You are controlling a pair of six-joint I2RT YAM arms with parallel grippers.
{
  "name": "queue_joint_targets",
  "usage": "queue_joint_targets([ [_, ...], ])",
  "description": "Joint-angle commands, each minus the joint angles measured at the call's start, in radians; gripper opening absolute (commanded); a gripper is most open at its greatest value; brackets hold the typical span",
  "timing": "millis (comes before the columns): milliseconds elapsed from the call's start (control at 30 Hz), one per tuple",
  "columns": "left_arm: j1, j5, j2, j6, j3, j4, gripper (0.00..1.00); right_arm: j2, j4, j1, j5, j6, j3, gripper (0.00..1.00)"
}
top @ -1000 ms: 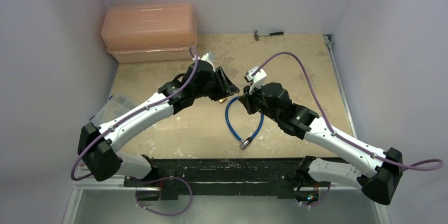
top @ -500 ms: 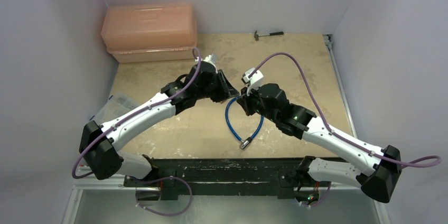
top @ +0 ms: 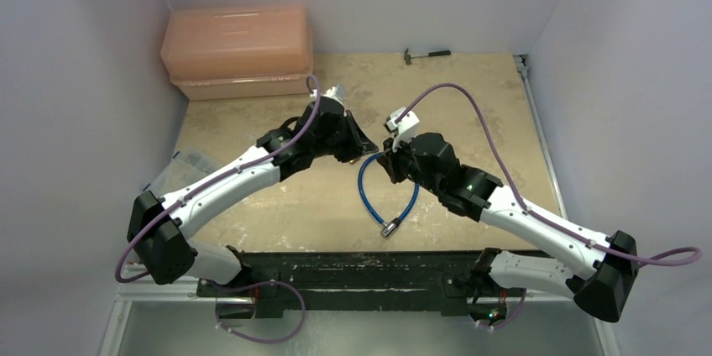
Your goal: Unlock with the key
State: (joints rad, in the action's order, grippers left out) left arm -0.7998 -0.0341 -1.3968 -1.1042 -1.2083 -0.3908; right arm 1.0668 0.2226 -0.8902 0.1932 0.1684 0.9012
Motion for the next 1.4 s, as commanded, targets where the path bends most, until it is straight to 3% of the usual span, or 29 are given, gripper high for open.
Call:
queue_joint_targets([
  [0,-0.009,-0.004,-0.003,0.013,-0.031,0.007,0.00,-0.026,-0.047,-0.003,0.011,0.016,0.036,0.00],
  [67,-0.009,-0.004,0.005,0.013,-0.019,0.030,0.00,-0.030,-0.047,-0.003,-0.001,0.021,0.033,0.04],
  [233,-0.008,-0.001,0.048,0.031,0.015,0.100,0.00,-0.093,-0.066,-0.001,-0.044,0.101,0.001,0.56],
  [333,-0.006,0.015,0.077,0.073,0.025,0.127,0.00,-0.154,-0.086,0.000,-0.041,0.148,-0.017,0.67],
  [467,-0.004,-0.021,0.119,0.121,0.046,0.214,0.00,-0.203,-0.121,0.013,-0.088,0.248,-0.019,0.71],
  [700,-0.005,-0.101,0.175,0.207,0.016,0.270,0.00,-0.240,-0.342,0.189,-0.467,0.469,-0.100,0.71],
  [933,-0.005,-0.144,0.232,0.273,-0.023,0.251,0.00,-0.260,-0.417,0.211,-0.524,0.510,-0.090,0.68],
  [1200,-0.004,-0.155,0.265,0.265,-0.023,0.275,0.00,-0.271,-0.513,0.213,-0.554,0.565,-0.114,0.56],
  [1367,-0.005,-0.169,0.271,0.255,-0.015,0.301,0.00,-0.267,-0.517,0.214,-0.541,0.565,-0.117,0.55],
])
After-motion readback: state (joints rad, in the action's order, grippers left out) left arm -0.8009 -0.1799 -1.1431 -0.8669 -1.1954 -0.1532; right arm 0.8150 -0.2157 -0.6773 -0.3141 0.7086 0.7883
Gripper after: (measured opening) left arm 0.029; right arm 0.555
